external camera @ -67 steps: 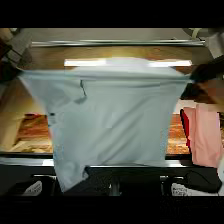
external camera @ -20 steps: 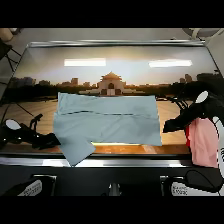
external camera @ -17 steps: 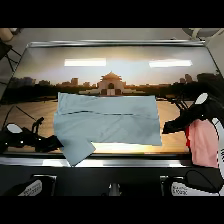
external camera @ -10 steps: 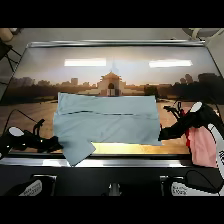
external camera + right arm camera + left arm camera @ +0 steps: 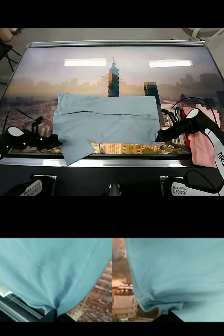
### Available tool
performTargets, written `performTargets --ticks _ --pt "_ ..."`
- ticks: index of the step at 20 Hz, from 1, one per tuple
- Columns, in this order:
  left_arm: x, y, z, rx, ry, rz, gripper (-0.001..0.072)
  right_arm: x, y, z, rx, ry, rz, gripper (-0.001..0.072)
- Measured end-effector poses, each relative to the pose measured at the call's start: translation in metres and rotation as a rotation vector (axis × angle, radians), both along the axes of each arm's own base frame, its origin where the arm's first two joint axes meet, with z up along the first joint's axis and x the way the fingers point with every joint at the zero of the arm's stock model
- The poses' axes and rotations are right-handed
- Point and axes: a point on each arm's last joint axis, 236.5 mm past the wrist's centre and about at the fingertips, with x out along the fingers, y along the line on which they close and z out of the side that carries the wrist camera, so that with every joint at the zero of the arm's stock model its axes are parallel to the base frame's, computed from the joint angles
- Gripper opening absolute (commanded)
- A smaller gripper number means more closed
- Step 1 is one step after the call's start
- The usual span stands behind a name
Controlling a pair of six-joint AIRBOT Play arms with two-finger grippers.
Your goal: Fold the shirts.
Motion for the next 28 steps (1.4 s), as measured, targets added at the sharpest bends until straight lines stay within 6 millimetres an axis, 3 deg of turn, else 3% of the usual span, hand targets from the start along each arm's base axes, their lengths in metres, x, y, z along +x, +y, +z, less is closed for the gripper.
performTargets --ticks 3,8,11,15,18,19,20,21,22,25,28 --pt "0.032 0.010 0.028 0.040 -0.138 -0.029 0.0018 0.023 -0.002 0.016 0.000 -0.085 0.018 0.0015" --pt "0.100 0.018 0.108 0.082 -0.390 -0.041 0.0018 0.100 -0.009 0.074 -0.038 -0.311 0.009 0.0015" --pt "0.145 0.018 0.130 0.100 -0.468 -0.057 0.0019 0.152 -0.005 0.087 -0.080 -0.423 0.013 0.0016" --pt "0.210 0.013 0.118 0.079 -0.449 -0.082 0.0020 0.208 -0.001 0.073 -0.112 -0.461 -0.009 0.0017" --pt "0.243 0.008 0.088 0.032 -0.351 -0.094 0.0023 0.223 -0.006 0.051 -0.145 -0.422 -0.037 0.0018" --pt "0.248 0.006 0.077 0.016 -0.311 -0.092 0.0143 0.224 -0.007 0.043 -0.154 -0.405 -0.043 0.0026" --pt "0.251 0.004 0.066 -0.002 -0.267 -0.090 0.0408 0.224 -0.007 0.038 -0.156 -0.390 -0.045 0.0206" --pt "0.252 0.002 0.058 -0.017 -0.233 -0.089 0.0496 0.224 -0.008 0.034 -0.162 -0.379 -0.042 0.0624" --pt "0.254 0.000 0.054 -0.032 -0.209 -0.087 0.0501 0.225 -0.009 0.033 -0.164 -0.379 -0.041 0.0715" --pt "0.265 0.001 0.064 -0.046 -0.215 -0.088 0.0510 0.226 -0.021 0.038 -0.161 -0.393 -0.041 0.0708" --pt "0.279 -0.001 0.101 -0.036 -0.304 -0.097 0.0509 0.228 -0.042 0.036 -0.142 -0.379 -0.114 0.0707"
